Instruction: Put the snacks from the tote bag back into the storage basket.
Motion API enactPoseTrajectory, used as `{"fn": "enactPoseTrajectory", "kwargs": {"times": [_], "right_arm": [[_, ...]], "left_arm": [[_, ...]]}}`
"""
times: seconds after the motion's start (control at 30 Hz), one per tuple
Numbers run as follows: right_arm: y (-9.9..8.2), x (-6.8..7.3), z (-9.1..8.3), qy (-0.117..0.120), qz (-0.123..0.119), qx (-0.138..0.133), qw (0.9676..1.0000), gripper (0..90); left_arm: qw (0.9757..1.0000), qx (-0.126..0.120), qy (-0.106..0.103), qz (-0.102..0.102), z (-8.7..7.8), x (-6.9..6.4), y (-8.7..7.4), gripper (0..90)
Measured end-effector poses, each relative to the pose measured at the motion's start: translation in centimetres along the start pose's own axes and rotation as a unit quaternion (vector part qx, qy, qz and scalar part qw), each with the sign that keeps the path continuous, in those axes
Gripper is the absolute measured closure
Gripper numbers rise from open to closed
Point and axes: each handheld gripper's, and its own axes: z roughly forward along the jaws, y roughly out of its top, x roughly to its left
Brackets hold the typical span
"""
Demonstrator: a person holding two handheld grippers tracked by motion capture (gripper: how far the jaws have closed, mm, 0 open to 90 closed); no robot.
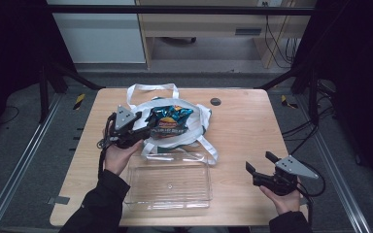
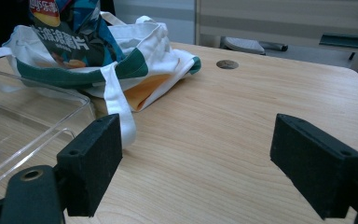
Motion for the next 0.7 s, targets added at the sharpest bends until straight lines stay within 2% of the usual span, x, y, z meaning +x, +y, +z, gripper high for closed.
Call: {"fn": "enactPoseTrajectory", "kwargs": {"times": [0.07,0.27,0.7], "right_arm": [[0.0,0.0,0.0,0.000,0.000,0.000,1.0000,16.8],[-0.1,0.0,0.1,0.002,0.001,0.001,1.0000,16.8],[-0.1,-0.1,0.2,0.000,-0.002,0.005,1.0000,16.8]], "left_arm": [[1.0000,0.001,0.005,0.005,0.4,0.0,0.0,45.6],[0.9999,0.012,0.007,0.004,1.5,0.0,-0.1,48.8],[0.9995,0.027,0.013,0.002,2.5,0.2,-0.2,54.4]]}}
